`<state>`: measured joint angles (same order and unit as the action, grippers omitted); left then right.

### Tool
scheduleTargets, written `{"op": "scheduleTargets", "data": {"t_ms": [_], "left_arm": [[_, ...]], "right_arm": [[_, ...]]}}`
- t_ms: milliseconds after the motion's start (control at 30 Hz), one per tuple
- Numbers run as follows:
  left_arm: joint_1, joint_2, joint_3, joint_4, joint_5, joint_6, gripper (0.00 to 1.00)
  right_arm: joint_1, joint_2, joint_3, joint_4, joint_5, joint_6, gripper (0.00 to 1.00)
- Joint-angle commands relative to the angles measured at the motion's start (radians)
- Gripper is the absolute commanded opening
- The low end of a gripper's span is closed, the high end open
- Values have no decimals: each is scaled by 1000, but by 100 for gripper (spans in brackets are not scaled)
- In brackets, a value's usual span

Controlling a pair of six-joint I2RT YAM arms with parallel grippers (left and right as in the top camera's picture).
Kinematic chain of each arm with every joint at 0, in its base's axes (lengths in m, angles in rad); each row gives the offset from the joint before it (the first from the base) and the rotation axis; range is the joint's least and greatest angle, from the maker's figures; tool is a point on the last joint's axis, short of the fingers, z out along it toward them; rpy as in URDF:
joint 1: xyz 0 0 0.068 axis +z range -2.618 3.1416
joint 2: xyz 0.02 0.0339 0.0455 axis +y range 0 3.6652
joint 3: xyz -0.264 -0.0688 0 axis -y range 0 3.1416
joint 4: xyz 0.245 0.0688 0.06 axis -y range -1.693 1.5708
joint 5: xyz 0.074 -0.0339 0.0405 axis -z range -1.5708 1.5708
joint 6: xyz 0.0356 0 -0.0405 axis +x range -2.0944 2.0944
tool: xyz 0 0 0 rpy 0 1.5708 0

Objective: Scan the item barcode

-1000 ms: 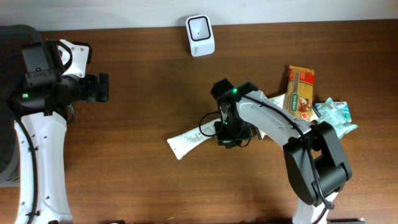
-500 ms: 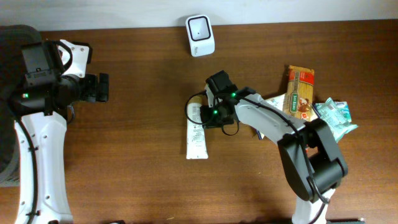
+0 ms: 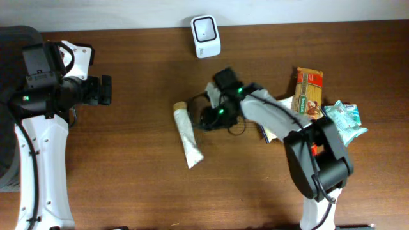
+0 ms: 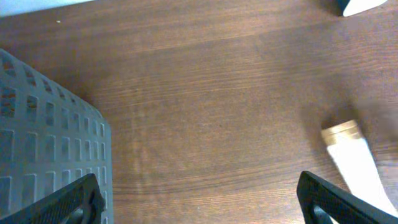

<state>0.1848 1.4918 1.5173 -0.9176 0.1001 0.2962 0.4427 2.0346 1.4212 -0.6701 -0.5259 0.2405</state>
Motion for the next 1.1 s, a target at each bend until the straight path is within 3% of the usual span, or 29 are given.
{"op": "scheduleTargets", "data": {"t_ms": [0,67,233,367,567,800,1067], "left_arm": [[4,-16,5,3,7,12,99],[4,-16,5,3,7,12,99],[4,-16,5,3,7,12,99],[4,-16,5,3,7,12,99],[4,-16,5,3,7,12,99],[4,-16,5,3,7,12,99],[4,-16,5,3,7,12,99]], "right_arm": [[-54,3,21,-8,-201,-81,61],[-40,18,20,-7,-202,-80,67],[70,40,19,8,-169,-79,70],[168,40,39,-1,31,-41,81],[327,40,232,-119,446,-42,82],[527,69,240,-77,870,-46,86],[665,179,241,-25,1062,-106,87]]}}
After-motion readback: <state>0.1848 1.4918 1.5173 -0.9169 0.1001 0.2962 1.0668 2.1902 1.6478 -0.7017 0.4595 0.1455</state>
